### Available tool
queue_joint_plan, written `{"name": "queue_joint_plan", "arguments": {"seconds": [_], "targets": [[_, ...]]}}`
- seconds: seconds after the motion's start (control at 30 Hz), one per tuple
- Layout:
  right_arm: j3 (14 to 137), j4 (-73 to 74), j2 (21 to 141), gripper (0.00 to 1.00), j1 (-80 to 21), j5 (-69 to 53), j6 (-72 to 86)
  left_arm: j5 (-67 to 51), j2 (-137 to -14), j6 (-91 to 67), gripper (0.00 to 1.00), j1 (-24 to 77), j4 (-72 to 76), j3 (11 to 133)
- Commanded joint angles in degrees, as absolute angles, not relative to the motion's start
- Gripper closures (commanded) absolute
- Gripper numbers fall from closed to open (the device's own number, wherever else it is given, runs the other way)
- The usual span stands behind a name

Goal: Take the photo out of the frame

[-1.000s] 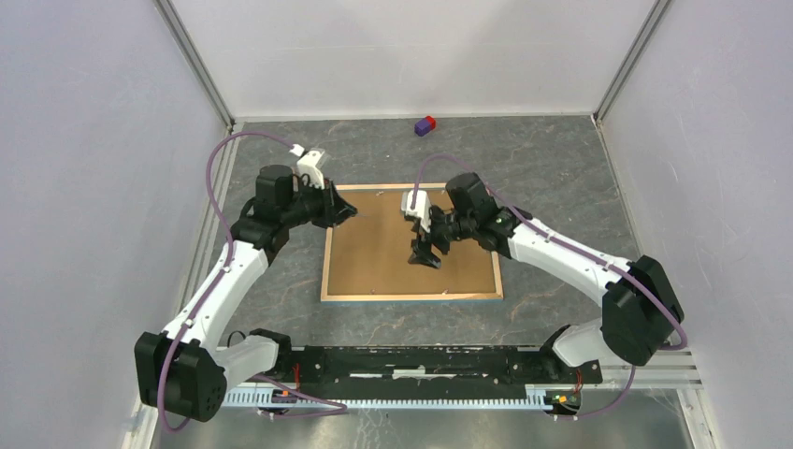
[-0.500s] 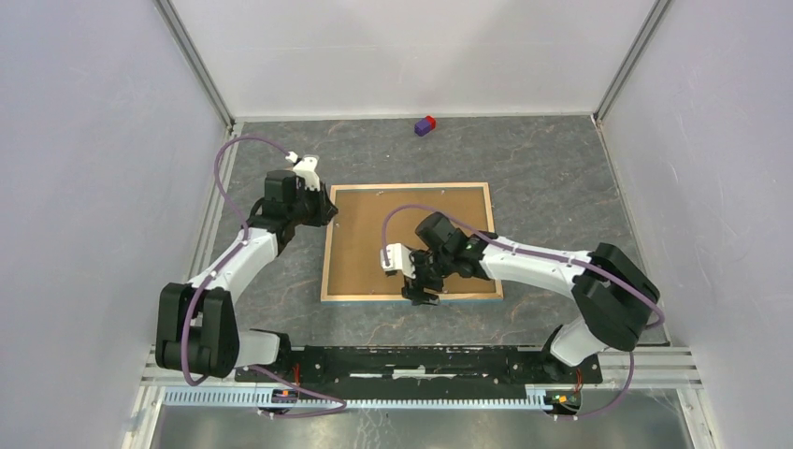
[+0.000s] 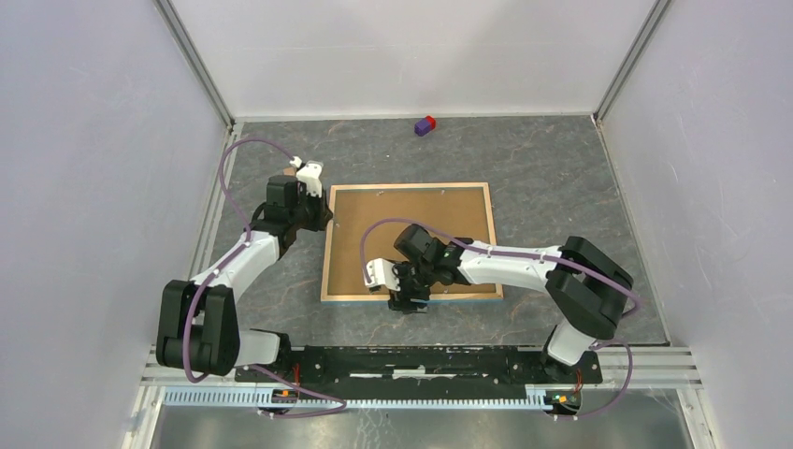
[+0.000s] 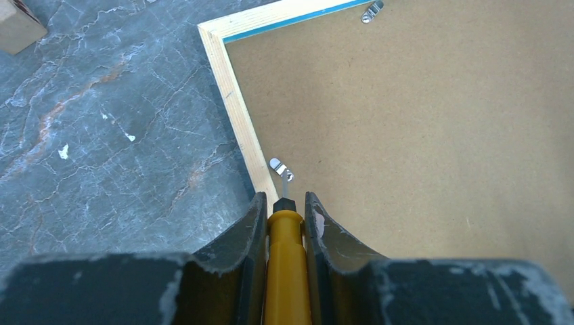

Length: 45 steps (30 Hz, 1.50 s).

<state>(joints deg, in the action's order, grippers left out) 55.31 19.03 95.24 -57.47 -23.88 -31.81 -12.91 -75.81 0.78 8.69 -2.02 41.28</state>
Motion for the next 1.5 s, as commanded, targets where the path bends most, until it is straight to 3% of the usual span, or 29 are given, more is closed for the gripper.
{"name": "queue_joint_plan", "arguments": {"seconds": [0.0, 0.6, 0.93, 1.27, 1.47], "targets": [[59.37, 18.59, 96.53, 0.29, -58.75, -21.71, -32.29, -11.63, -75.65, 4.92, 0.98, 8.53, 0.26, 41.15], [60.58, 18.17, 101.85, 0.35, -60.07, -20.81, -32.12, -10.5, -79.95, 4.55, 0.98, 8.55, -0.23, 40.64], [58.15, 18.96, 103.96, 0.55, -61.48, -22.54, -34.36, -13.25, -82.45, 3.16, 0.98, 8.47, 1.97, 39.07], [56.99, 21.36, 105.16, 1.0, -62.26, -24.25, -37.42, -21.82, -83.23, 6.99, 0.98, 8.44, 3.25, 38.22], [56.43, 21.31, 104.63, 1.0, -62.2, -24.84, -37.53, -25.01, -81.43, 10.88, 0.98, 8.48, 3.11, 37.46]]}}
